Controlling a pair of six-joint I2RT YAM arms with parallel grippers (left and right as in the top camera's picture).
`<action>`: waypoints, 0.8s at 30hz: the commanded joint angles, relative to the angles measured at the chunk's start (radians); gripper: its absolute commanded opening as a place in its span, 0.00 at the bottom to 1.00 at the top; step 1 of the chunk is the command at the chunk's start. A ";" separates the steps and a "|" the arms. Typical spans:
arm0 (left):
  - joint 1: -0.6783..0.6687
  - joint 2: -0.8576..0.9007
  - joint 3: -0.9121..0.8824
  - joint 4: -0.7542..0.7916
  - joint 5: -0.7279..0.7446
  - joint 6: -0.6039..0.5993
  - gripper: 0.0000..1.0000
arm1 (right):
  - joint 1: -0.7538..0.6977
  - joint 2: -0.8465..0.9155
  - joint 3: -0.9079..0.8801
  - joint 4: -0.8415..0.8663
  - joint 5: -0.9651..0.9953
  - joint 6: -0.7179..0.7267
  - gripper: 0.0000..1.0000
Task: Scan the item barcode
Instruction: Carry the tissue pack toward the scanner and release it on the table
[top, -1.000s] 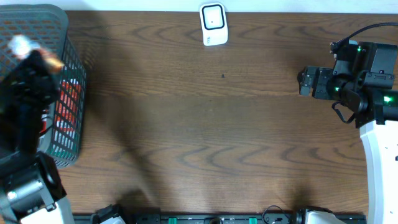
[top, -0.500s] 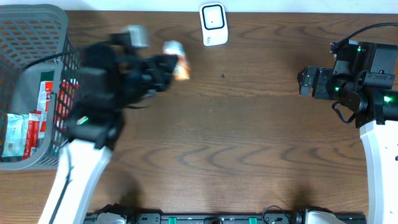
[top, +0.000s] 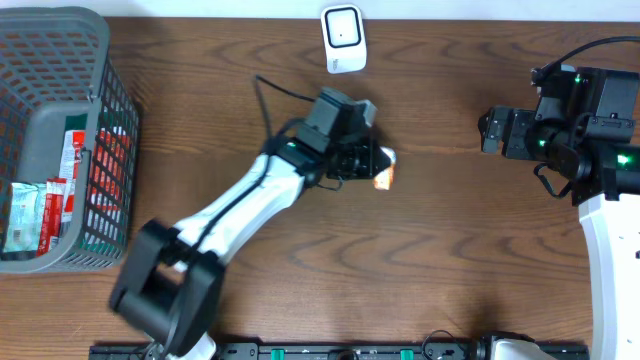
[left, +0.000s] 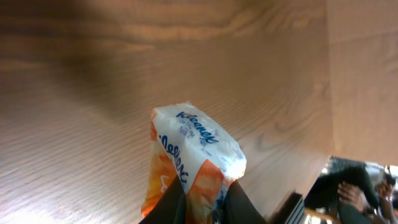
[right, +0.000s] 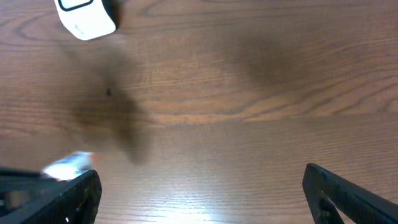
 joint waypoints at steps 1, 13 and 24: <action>-0.026 0.081 0.027 0.056 0.051 -0.007 0.07 | -0.004 -0.007 0.017 -0.002 -0.001 0.012 0.99; -0.080 0.248 0.027 0.197 0.045 -0.007 0.07 | -0.004 -0.007 0.017 -0.002 -0.001 0.012 0.99; -0.080 0.270 0.027 0.208 0.040 -0.007 0.47 | -0.004 -0.007 0.017 -0.002 -0.001 0.012 0.99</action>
